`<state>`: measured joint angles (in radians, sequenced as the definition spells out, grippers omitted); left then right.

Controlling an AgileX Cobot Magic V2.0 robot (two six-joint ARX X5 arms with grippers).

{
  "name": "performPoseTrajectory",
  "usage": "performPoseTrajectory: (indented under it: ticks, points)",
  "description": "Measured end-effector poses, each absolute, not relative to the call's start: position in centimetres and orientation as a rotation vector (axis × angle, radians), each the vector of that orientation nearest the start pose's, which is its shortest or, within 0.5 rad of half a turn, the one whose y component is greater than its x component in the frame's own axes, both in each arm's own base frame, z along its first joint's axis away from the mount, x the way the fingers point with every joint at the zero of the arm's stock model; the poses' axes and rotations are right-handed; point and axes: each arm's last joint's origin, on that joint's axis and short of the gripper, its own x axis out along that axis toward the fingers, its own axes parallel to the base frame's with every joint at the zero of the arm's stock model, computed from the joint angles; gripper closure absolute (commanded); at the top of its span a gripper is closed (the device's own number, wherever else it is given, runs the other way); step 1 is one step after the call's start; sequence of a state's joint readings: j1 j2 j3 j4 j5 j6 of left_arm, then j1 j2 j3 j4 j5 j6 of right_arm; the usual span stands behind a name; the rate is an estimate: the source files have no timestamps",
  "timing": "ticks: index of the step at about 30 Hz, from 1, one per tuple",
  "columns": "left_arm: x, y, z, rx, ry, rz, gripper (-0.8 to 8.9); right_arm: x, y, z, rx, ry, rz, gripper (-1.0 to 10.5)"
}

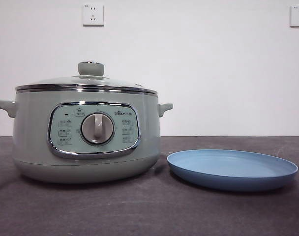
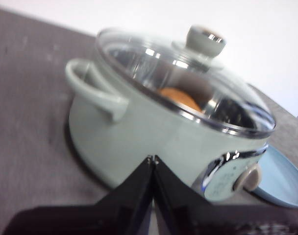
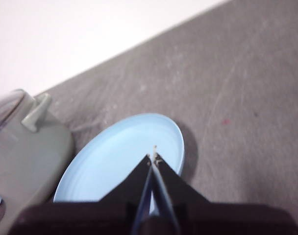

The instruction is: Take the potato out from the steamer,put the potato on the plate,close the lid

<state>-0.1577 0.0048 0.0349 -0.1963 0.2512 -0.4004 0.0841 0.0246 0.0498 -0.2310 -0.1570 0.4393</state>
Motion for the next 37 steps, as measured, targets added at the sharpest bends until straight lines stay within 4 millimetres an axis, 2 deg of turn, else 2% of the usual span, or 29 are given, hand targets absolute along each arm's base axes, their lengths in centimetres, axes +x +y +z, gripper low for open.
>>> performPoseTrajectory:
  ticks: [4, 10, 17, 24, 29, 32, 37]
  points:
    - [8.4, -2.1, 17.2, -0.433, 0.295, -0.358, 8.19, 9.0, 1.2, 17.7, 0.456, 0.287, 0.183, 9.6]
    - [7.4, -1.9, 21.5, -0.433, 0.254, -0.368, 8.19, 9.1, 1.4, 22.8, 0.442, 0.32, 0.239, 9.6]
    - [7.8, -2.0, 27.0, -0.413, 0.242, -0.394, 8.19, 11.1, 1.9, 30.0, 0.342, 0.411, 0.373, 9.6]
    - [10.4, -2.7, 32.2, -0.322, 0.351, -0.47, 8.19, 14.2, 2.5, 37.4, 0.203, 0.45, 0.515, 9.6]
    - [13.0, -3.1, 35.5, -0.208, 0.436, -0.486, 8.19, 16.3, 3.0, 41.2, 0.145, 0.46, 0.656, 9.6]
    - [14.7, -3.4, 37.4, -0.141, 0.484, -0.496, 8.19, 17.5, 3.4, 42.6, 0.109, 0.473, 0.719, 9.6]
    - [17.2, -3.8, 39.4, -0.069, 0.57, -0.511, 8.19, 19.2, 4.4, 43.3, 0.031, 0.538, 0.791, 9.5]
